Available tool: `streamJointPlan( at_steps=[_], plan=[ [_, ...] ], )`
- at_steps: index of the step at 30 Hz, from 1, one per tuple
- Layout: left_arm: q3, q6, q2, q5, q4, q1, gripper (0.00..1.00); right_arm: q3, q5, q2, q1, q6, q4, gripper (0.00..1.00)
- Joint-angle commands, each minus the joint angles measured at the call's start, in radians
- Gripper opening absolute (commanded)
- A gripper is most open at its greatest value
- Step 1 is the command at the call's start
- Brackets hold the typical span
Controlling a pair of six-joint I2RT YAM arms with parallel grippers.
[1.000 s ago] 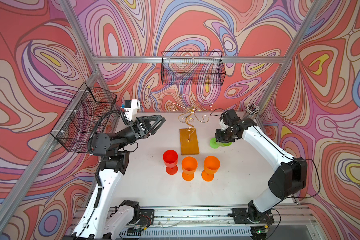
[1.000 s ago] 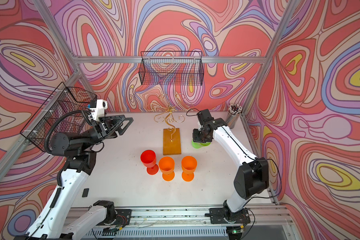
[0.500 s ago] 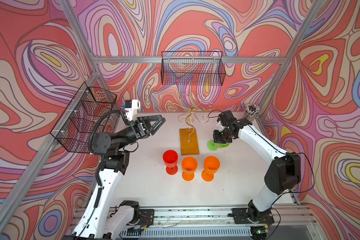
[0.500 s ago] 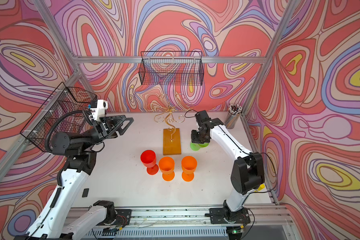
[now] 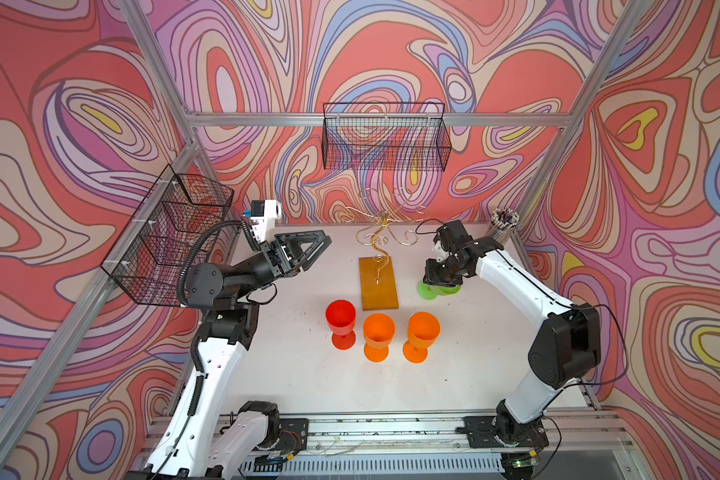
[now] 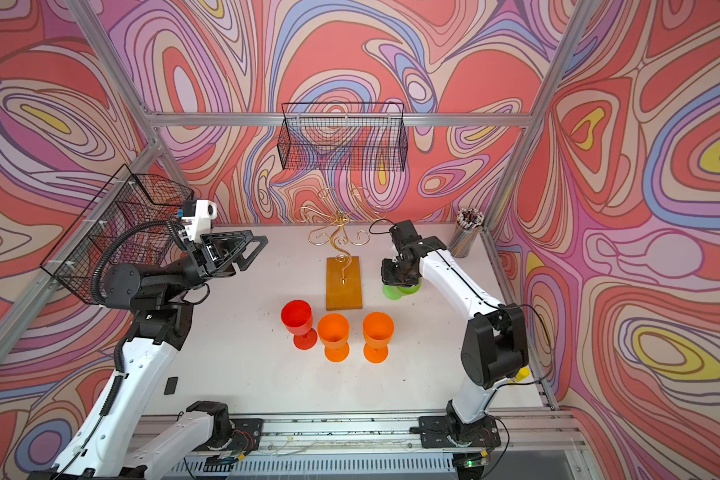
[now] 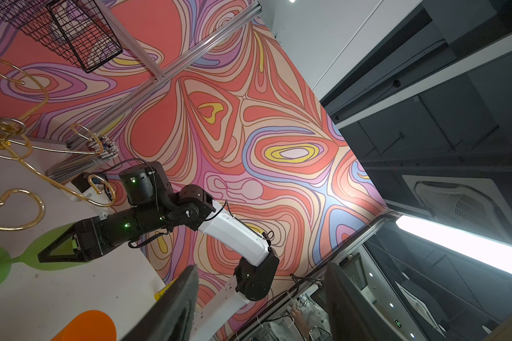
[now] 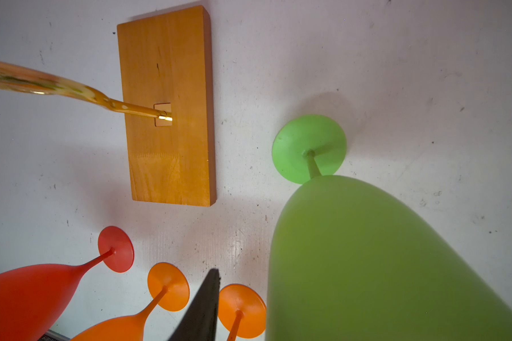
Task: Take the wine glass off the wine glass rack
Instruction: 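Lower the green glass upright onto the table and open the right gripper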
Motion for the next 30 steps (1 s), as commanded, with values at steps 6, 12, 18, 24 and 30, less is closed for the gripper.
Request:
streamJointPlan(
  at_steps=[6,12,18,24,30],
  plan=[
    [0.014,0.021,-0.018,0.027,-0.002,-0.001,0.67,0.003,-0.025,-0.002,0.002,0.012,0.054,0.35],
    [0.013,0.022,-0.019,0.024,-0.006,-0.001,0.67,0.032,-0.027,0.007,0.002,0.011,0.053,0.36],
    [0.014,0.028,-0.023,0.025,-0.012,-0.001,0.67,0.055,-0.008,-0.001,0.002,-0.005,0.036,0.37],
    [0.016,0.033,-0.018,0.024,-0.018,-0.001,0.67,0.061,0.002,-0.032,0.002,-0.010,0.026,0.38],
    [0.016,0.039,-0.017,0.024,-0.022,-0.001,0.67,0.061,0.030,-0.095,0.002,-0.013,0.030,0.41]
  ],
)
